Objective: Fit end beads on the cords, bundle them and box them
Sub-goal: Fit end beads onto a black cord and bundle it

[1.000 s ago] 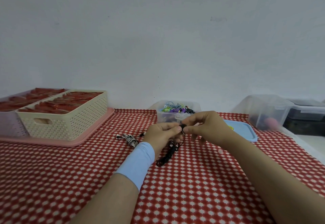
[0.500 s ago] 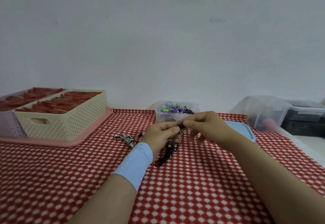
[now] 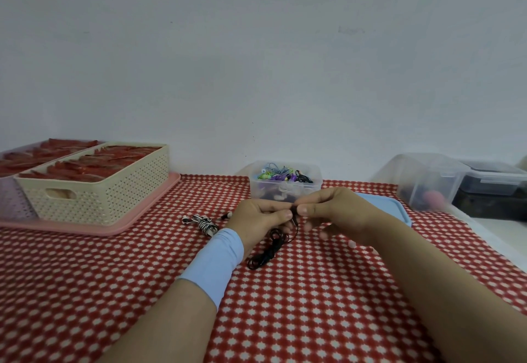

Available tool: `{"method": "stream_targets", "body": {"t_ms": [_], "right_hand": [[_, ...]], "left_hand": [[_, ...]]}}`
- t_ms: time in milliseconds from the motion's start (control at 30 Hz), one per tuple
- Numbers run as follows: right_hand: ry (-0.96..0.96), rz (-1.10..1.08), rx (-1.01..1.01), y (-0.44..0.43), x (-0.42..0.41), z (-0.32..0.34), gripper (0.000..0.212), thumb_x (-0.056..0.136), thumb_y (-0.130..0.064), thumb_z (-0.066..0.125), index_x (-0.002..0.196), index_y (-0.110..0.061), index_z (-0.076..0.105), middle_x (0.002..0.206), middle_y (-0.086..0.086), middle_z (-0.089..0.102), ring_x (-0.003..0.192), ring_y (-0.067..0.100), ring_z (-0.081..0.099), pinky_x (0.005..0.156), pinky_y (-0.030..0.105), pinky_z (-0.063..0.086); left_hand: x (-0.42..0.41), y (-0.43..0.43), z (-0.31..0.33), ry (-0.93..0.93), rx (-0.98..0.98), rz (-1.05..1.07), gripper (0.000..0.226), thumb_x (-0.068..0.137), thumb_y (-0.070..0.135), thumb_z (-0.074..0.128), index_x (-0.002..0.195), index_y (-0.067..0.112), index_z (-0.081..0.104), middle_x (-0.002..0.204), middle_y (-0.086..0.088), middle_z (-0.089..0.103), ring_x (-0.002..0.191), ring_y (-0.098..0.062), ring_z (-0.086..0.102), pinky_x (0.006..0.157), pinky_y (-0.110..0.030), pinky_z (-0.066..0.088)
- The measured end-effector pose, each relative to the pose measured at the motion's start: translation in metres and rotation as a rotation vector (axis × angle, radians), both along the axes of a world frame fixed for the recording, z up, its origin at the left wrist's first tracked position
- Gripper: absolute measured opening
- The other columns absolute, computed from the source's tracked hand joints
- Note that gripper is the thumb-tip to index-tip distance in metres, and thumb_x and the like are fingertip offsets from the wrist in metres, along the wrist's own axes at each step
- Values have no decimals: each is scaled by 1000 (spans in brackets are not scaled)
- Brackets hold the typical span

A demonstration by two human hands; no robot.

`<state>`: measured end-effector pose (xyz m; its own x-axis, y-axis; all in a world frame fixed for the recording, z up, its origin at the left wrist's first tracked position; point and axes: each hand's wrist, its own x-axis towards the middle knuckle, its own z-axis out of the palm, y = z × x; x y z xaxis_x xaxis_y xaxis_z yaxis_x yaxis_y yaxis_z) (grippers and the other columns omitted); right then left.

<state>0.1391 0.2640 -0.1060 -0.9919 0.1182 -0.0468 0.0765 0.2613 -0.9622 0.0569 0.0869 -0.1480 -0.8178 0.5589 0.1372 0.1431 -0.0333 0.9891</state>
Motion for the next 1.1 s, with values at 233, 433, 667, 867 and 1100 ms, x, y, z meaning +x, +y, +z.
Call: {"method": "stream_targets", "body": {"t_ms": [233,433,667,867,1100], "right_hand": [[105,-102,91,-8,-4,-2,7,87,-14,79,93,-14,81,83,8,78,63,15,71,53,28,57],[140,-91,84,-5,-6,2,17,82,-16,83,98,-16,81,88,10,79,73,21,74,54,29,55],[206,-114,197,-5,-7,2,8,84,-11,81,86,-18,82,77,9,77,63,17,67,55,32,55],[262,-77,251,-4,-4,8,19,80,-13,85,98,-20,81,79,1,78,66,17,71,57,32,59],[352,-86,331,-6,-7,6,11,82,-9,83,84,-20,83,75,-1,77,58,10,66,55,19,50]], "left_hand": [[0,2,0,-26,27,71,19,86,3,71,104,5,76,79,-10,75,70,-16,70,73,-26,56],[3,3,4,-90,121,67,18,86,2,70,103,5,74,84,-13,75,73,-16,72,70,-25,58],[4,5,6,-91,97,38,13,87,7,71,100,7,74,83,-11,75,74,-18,72,71,-27,59],[4,3,9,-215,161,9,19,93,9,63,107,0,71,81,-10,72,71,-16,68,65,-24,56],[4,3,11,-305,143,-34,20,93,20,65,99,2,73,80,-8,73,70,-15,68,63,-24,56]]}}
